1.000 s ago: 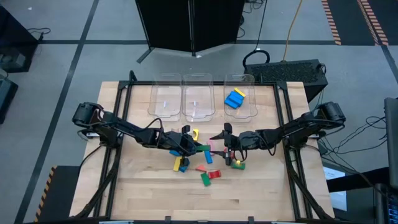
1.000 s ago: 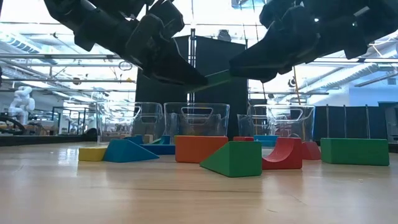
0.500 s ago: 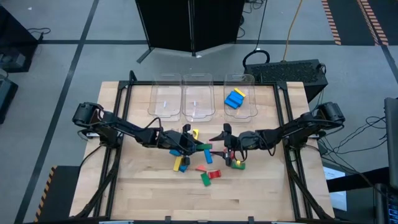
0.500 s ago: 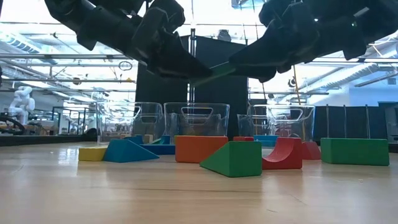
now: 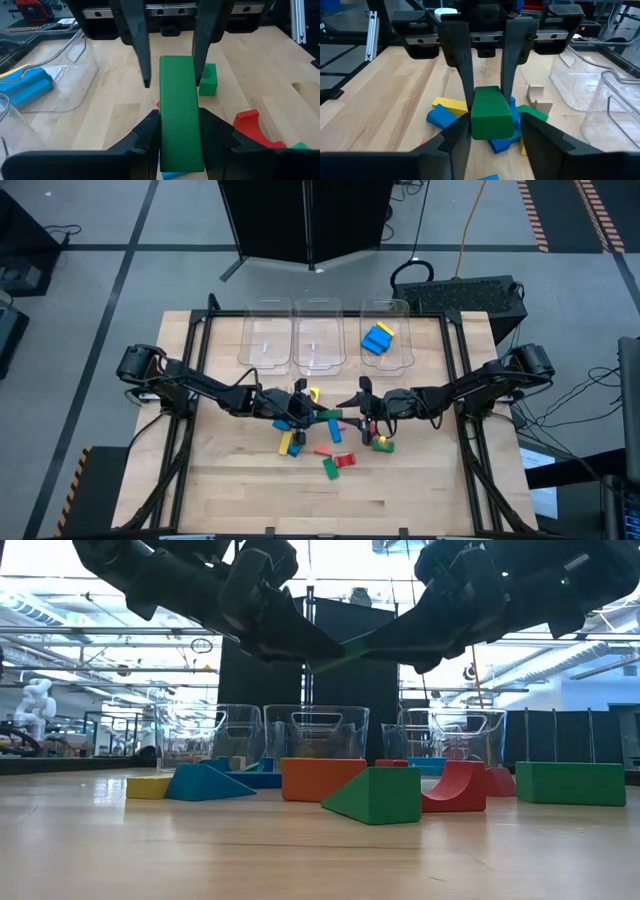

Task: Sort blocks by size
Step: Put the green rectangular block into the right transparent bin, then put the dark blue rectangular block into the right transparent bin

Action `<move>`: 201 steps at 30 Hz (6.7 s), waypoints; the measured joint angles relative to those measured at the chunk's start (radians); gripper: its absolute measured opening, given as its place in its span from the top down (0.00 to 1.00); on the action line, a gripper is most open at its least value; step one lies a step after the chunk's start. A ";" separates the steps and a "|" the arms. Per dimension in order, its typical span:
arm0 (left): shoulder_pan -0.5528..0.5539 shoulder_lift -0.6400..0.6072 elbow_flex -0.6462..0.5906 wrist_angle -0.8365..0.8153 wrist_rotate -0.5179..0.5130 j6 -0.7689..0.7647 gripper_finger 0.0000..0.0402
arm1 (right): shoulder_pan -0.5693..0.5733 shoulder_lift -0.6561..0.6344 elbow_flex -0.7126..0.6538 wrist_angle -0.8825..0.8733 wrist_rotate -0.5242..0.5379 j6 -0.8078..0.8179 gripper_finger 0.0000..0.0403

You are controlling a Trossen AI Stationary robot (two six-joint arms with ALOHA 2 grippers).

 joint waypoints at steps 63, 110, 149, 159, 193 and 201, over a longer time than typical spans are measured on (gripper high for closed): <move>-0.011 -0.195 -0.120 -0.242 -0.158 -0.076 0.54 | -0.717 -0.380 0.000 -0.744 -0.078 -0.082 0.76; -0.040 -0.194 -0.120 -0.275 -0.105 -0.080 0.54 | -0.823 -0.380 0.000 -0.618 -0.220 -0.083 0.48; -0.088 0.078 -0.090 -0.242 -0.146 -0.315 0.54 | -0.352 -0.574 0.000 -0.805 -0.146 0.133 0.48; -0.124 0.084 -0.089 -0.224 -0.062 -0.314 0.54 | -0.328 -0.574 0.000 -0.804 -0.145 0.133 0.48; -0.078 0.129 -0.080 -0.243 -0.019 -0.155 0.56 | -0.307 -0.574 0.000 -0.781 -0.154 0.158 0.48; -0.074 0.130 -0.082 -0.222 -0.009 -0.167 0.77 | -0.246 -0.557 0.000 -0.773 -0.153 0.175 0.48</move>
